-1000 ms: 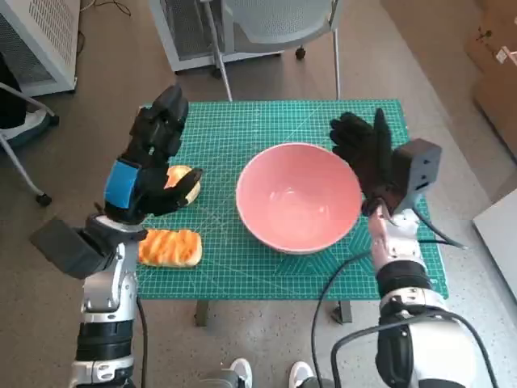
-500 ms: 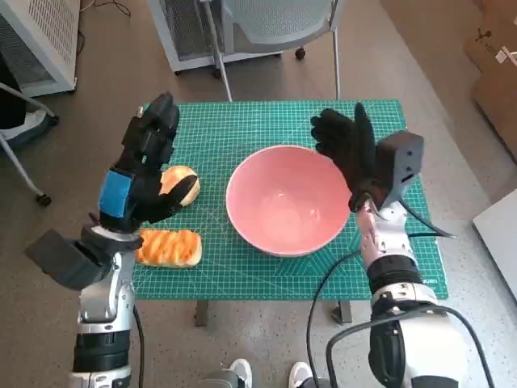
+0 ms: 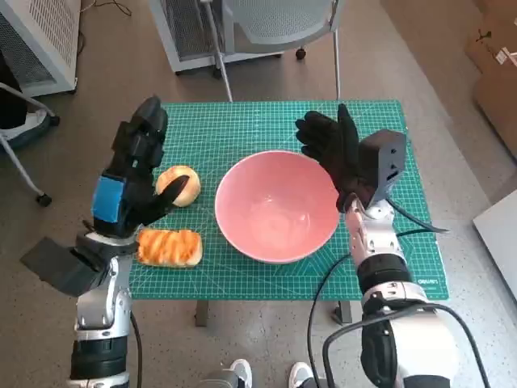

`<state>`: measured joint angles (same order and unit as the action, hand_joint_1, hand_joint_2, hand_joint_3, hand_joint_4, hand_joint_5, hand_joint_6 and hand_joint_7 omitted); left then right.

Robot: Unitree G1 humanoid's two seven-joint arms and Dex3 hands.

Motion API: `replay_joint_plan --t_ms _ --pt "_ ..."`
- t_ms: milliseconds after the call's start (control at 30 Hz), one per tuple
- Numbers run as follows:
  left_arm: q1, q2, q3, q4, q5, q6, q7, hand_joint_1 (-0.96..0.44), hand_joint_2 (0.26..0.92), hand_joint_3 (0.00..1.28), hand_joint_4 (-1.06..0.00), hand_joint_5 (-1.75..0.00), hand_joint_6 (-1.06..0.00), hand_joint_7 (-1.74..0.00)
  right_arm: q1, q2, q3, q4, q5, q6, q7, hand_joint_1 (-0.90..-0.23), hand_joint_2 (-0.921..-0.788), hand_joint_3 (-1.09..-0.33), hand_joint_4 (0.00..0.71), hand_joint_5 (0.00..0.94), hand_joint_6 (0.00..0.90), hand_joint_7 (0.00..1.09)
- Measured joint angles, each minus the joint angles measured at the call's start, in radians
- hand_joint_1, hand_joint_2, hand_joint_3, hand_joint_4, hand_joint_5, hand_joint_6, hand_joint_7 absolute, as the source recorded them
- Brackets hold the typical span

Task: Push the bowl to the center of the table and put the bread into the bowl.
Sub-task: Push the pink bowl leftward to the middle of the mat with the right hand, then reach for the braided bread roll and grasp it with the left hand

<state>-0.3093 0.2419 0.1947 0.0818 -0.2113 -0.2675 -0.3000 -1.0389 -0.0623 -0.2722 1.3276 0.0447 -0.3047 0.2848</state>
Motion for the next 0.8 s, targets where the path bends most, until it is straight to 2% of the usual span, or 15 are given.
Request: replay_joint_plan --t_ms 233,500,567,600,667,800 --pt "0.001 0.000 0.005 -0.001 0.011 -0.008 0.019 -0.53 0.921 0.24 -0.07 -0.02 0.00 -0.40 -0.009 -0.052 -0.006 -0.007 0.003 -0.034 0.060 -0.579 -0.921 -0.814 0.260 0.001 0.382 0.00" --pt "0.004 0.005 0.012 -0.032 0.012 -0.008 0.028 -0.53 0.921 0.24 -0.07 -0.02 0.00 -0.40 -0.036 -0.125 -0.028 -0.048 0.048 -0.117 0.146 -0.562 -0.921 -0.790 0.233 0.000 0.367 0.00" --pt "0.005 0.011 0.014 -0.039 0.013 -0.008 0.028 -0.53 0.921 0.24 -0.07 -0.02 0.00 -0.41 -0.042 -0.138 -0.037 -0.057 0.065 -0.135 0.171 -0.581 -0.921 -0.761 0.231 0.001 0.368 0.00" --pt "0.005 0.014 0.015 -0.044 0.013 -0.008 0.029 -0.52 0.921 0.23 -0.07 -0.02 0.00 -0.41 -0.044 -0.144 -0.044 -0.063 0.075 -0.145 0.188 -0.606 -0.921 -0.723 0.232 0.002 0.365 0.00" --pt "0.005 0.019 0.015 -0.056 0.018 -0.008 0.029 -0.52 0.921 0.23 -0.07 -0.02 0.00 -0.40 -0.043 -0.159 -0.061 -0.074 0.108 -0.173 0.243 -0.638 -0.921 -0.679 0.233 0.003 0.362 0.00" --pt "0.005 0.033 0.016 -0.069 0.023 -0.009 0.029 -0.52 0.920 0.22 -0.08 -0.02 0.00 -0.40 -0.043 -0.186 -0.092 -0.105 0.163 -0.225 0.328 -0.669 -0.921 -0.641 0.244 0.007 0.367 0.00"
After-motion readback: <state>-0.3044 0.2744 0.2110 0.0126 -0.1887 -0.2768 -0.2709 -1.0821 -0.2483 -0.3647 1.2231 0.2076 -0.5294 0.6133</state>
